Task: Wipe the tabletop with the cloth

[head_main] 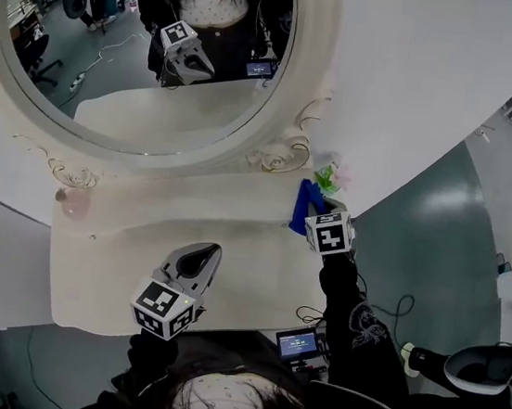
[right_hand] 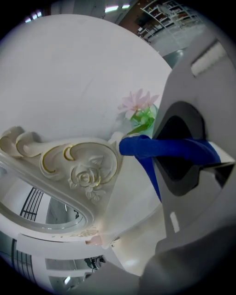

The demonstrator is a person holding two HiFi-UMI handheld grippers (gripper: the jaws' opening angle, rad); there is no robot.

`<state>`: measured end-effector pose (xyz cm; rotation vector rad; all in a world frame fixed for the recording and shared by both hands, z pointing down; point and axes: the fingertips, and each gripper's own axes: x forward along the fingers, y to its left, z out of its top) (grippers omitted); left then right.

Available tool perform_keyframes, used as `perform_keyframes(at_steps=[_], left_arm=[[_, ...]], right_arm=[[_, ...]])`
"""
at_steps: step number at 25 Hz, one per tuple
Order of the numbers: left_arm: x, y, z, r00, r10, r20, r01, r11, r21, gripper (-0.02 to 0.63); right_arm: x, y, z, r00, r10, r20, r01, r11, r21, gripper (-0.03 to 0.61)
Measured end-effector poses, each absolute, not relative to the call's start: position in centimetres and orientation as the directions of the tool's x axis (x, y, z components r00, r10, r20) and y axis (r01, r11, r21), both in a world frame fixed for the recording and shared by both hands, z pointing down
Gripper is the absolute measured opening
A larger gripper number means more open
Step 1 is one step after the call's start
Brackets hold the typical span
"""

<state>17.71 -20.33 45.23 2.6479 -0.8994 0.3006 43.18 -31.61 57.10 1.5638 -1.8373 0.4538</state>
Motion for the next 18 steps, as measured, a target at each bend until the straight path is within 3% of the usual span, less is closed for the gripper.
perform_keyframes(at_steps=[7, 11, 18], left_arm=[[15.4, -20.5, 45.2, 0.755, -0.584, 0.298, -0.651, -0.723, 0.234, 0.002], [12.9, -20.3, 45.4, 0.735, -0.607, 0.302, -0.674, -0.700, 0.234, 0.002], [7.0, -19.7, 45.9, 0.713, -0.628, 0.310, -0.698, -0.675, 0.239, 0.002]], right_arm=[[44.7, -31.6, 57.2, -0.003, -0.725, 0.689, -0.969, 0.173, 0.178, 0.072], [44.8, -31.1, 57.1, 0.009, -0.710, 0.704, -0.992, 0.082, 0.095, 0.072], [38.9, -29.2, 54.5, -0.070, -0.735, 0.675, -0.996, 0.089, -0.006, 0.074]])
